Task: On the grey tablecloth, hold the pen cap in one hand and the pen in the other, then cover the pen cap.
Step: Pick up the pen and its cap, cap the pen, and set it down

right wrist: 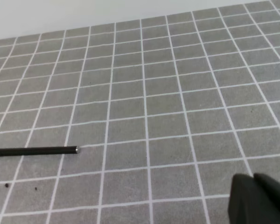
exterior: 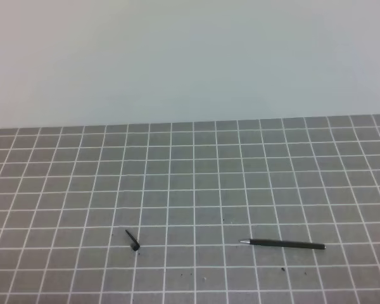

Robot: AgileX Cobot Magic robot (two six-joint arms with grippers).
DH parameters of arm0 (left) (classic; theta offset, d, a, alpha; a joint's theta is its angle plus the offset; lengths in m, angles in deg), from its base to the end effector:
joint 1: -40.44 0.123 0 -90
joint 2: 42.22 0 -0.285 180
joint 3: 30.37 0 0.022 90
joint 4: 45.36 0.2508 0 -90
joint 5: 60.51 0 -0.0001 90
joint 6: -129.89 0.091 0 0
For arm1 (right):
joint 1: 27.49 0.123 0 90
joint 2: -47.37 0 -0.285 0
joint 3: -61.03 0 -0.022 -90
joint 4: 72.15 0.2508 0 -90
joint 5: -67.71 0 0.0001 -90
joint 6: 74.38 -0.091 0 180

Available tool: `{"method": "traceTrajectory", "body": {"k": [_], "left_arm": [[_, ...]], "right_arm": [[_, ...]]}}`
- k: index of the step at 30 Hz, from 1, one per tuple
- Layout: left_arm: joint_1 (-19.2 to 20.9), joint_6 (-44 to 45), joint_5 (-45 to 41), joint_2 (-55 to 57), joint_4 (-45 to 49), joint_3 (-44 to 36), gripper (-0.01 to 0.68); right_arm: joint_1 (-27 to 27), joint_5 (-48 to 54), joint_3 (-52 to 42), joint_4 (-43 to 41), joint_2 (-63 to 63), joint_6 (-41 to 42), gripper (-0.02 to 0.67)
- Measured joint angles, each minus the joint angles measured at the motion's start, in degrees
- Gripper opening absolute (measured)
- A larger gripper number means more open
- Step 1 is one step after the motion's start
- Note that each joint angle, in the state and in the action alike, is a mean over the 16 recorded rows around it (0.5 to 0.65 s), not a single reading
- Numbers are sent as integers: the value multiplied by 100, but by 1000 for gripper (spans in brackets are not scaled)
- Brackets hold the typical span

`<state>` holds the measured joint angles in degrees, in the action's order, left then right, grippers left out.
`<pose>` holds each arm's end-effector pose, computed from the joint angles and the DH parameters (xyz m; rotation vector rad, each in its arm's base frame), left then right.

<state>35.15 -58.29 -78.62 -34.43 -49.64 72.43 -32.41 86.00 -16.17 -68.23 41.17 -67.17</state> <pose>0.0537 -0.0071 0.1848 -0.0929 1.8025 -0.2394 0.0523 -0.0025 0.1860 0.0067 1.7749 -0.0870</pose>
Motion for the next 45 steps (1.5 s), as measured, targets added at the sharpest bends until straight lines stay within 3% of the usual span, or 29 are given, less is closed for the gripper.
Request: {"method": "traceTrajectory", "body": {"k": [32,45], "left_arm": [[1,-13,188,-10,-76,-15,-3],[1,-13,703,-10,-1248,-15,-3]], "right_arm": [[-1,0,0,62,-20,-21,8],[0,-190,-8,1037,0,-21,8]]}}
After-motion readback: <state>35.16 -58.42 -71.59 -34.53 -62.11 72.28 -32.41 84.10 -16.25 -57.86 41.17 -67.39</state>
